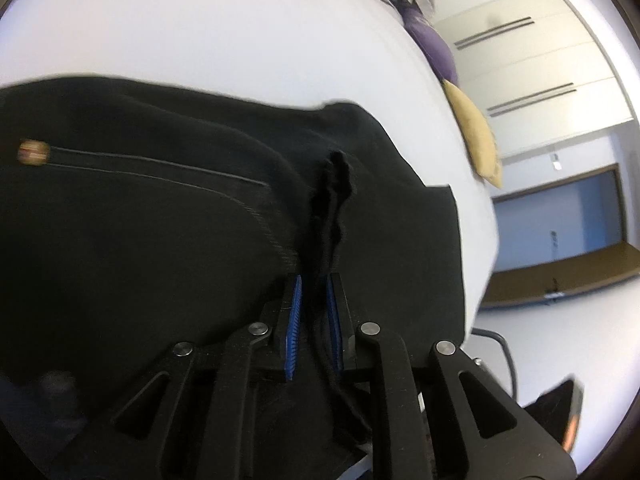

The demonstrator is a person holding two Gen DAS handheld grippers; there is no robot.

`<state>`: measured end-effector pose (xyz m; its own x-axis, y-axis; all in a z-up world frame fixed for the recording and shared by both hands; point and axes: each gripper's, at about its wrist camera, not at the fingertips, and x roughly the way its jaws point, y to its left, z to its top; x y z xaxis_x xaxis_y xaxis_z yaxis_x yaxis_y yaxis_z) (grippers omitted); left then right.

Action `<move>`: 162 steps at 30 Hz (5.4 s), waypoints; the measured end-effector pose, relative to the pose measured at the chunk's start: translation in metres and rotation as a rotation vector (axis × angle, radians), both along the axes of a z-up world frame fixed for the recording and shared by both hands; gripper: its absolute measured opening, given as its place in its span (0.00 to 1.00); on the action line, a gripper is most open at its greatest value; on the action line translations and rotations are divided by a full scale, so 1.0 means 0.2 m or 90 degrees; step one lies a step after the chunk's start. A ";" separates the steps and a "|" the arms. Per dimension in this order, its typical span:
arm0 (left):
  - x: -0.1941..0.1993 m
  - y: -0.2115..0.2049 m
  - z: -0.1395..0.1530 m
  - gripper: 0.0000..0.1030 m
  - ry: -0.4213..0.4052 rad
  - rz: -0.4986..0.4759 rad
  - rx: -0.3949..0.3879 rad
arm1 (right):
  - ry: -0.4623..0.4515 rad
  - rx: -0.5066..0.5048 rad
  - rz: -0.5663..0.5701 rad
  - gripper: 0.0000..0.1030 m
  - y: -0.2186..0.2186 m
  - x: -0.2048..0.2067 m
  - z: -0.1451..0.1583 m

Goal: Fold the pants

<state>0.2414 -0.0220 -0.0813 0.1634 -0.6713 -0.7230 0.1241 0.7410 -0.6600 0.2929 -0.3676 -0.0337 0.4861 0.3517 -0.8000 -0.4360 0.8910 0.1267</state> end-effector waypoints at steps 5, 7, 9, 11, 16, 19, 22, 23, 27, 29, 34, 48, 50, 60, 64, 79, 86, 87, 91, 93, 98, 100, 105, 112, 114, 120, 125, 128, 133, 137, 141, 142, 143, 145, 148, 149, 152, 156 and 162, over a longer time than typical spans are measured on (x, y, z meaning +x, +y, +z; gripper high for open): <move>-0.09 -0.04 0.17 0.12 -0.077 -0.006 0.013 | 0.051 0.238 -0.079 0.66 -0.57 0.20 0.11; -0.13 -0.16 0.24 0.12 -0.108 -0.042 -0.001 | 0.076 0.326 -0.108 0.65 -0.79 0.33 0.09; -0.18 -0.27 0.26 0.12 -0.129 -0.084 -0.007 | 0.119 0.403 -0.128 0.61 -0.97 0.49 0.03; -0.23 -0.37 0.20 0.12 -0.121 -0.118 0.009 | 0.163 0.466 -0.145 0.61 -1.10 0.64 -0.07; -0.28 -0.40 0.03 0.12 -0.074 -0.119 0.009 | 0.265 0.503 -0.153 0.61 -1.17 0.93 -0.34; -0.28 -0.40 0.01 0.12 -0.069 -0.111 -0.014 | 0.305 0.498 -0.152 0.54 -1.16 0.97 -0.45; -0.27 -0.39 -0.01 0.12 -0.062 -0.106 -0.028 | 0.298 0.525 -0.145 0.53 -1.17 0.89 -0.45; -0.26 -0.37 -0.01 0.12 -0.062 -0.104 -0.030 | 0.300 0.527 -0.135 0.53 -1.15 0.83 -0.45; -0.26 -0.32 -0.03 0.12 -0.065 -0.100 -0.041 | 0.308 0.520 -0.094 0.53 -1.11 0.61 -0.43; -0.26 -0.30 -0.06 0.12 -0.064 -0.098 -0.046 | 0.305 0.515 -0.090 0.53 -1.13 0.54 -0.40; -0.29 -0.29 -0.07 0.12 -0.078 -0.096 -0.048 | 0.316 0.501 -0.076 0.53 -1.07 0.32 -0.39; -0.53 0.13 0.18 0.12 -0.140 0.022 -0.043 | 0.243 0.515 -0.102 0.57 -0.87 -0.14 -0.16; -0.60 0.29 0.21 0.12 -0.143 0.079 -0.045 | 0.223 0.534 -0.105 0.57 -0.81 -0.14 -0.13; -0.87 1.04 0.14 1.00 -0.134 0.395 -0.139 | 0.194 0.613 -0.059 0.61 -0.40 0.02 -0.01; -0.84 1.12 0.03 1.00 -0.081 0.413 -0.181 | 0.213 0.604 -0.038 0.61 -0.30 0.00 -0.03; -0.68 1.15 -0.23 0.66 -0.044 0.457 -0.258 | 0.241 0.615 -0.053 0.61 -0.31 -0.04 -0.13; -0.61 1.16 -0.29 0.23 -0.009 0.467 -0.290 | 0.236 0.619 -0.062 0.61 -0.32 -0.01 -0.13; -0.61 1.16 -0.29 0.22 -0.011 0.466 -0.286 | 0.235 0.618 -0.064 0.61 -0.32 0.00 -0.13; -0.57 1.14 -0.21 0.18 -0.041 0.454 -0.244 | 0.236 0.595 -0.084 0.61 -0.33 0.02 -0.16; -0.55 1.12 -0.13 0.17 -0.073 0.436 -0.212 | 0.238 0.571 -0.103 0.61 -0.33 0.03 -0.18; -0.47 1.00 0.09 0.15 -0.147 0.376 -0.142 | 0.244 0.518 -0.140 0.61 -0.37 0.09 -0.22; -0.45 0.95 0.19 0.15 -0.176 0.346 -0.115 | 0.247 0.480 -0.150 0.61 -0.39 0.14 -0.23; -0.37 0.76 0.38 0.15 -0.218 0.284 -0.072 | 0.261 0.493 -0.158 0.66 -0.47 0.36 -0.29; -0.29 0.43 0.61 0.15 -0.284 0.196 -0.008 | 0.302 0.514 -0.186 0.68 -0.58 0.46 -0.48; -0.26 0.28 0.66 0.15 -0.303 0.160 0.010 | 0.292 0.500 -0.178 0.68 -0.57 0.43 -0.46; -0.11 -0.11 0.69 0.15 -0.309 0.086 0.005 | 0.357 0.501 -0.173 0.81 -0.61 0.31 -0.37; -0.08 -0.27 0.65 0.15 -0.293 0.051 0.009 | 0.375 0.548 -0.218 0.82 -0.76 0.24 -0.27; -0.07 -0.30 0.59 0.15 -0.288 0.040 0.010 | 0.304 0.569 -0.188 0.87 -0.81 0.27 -0.12; -0.10 -0.39 0.58 0.15 -0.297 0.016 0.017 | 0.407 0.548 -0.227 0.89 -0.82 0.39 -0.42; -0.11 -0.44 0.55 0.15 -0.300 -0.006 0.026 | 0.397 0.510 -0.229 0.70 -0.84 0.35 -0.47; -0.13 -0.53 0.50 0.15 -0.303 -0.031 0.043 | 0.344 0.508 -0.205 0.85 -0.90 0.29 -0.27; -0.14 -0.56 0.50 0.15 -0.311 -0.042 0.054 | 0.329 0.537 -0.185 0.86 -0.91 0.28 -0.19; -0.15 -0.58 0.49 0.15 -0.316 -0.051 0.062 | 0.320 0.544 -0.174 0.90 -0.92 0.28 -0.14; -0.10 -0.70 0.49 0.15 -0.330 -0.074 0.085 | 0.285 0.511 -0.134 0.96 -0.88 0.28 0.01; -0.10 -0.84 0.47 0.15 -0.355 -0.113 0.122 | 0.274 0.424 -0.079 0.97 -0.76 0.32 0.15; -0.10 -0.88 0.46 0.15 -0.363 -0.125 0.131 | 0.275 0.400 -0.070 0.97 -0.74 0.32 0.16; -0.12 -1.00 0.45 0.15 -0.383 -0.160 0.151 | 0.284 0.292 -0.058 0.78 -0.68 0.33 0.13; -0.10 -1.14 0.41 0.15 -0.389 -0.188 0.177 | 0.276 0.251 -0.086 0.28 -0.77 0.32 0.10; -0.04 -1.34 0.38 0.15 -0.395 -0.217 0.183 | 0.219 0.240 -0.089 0.15 -0.90 0.26 0.16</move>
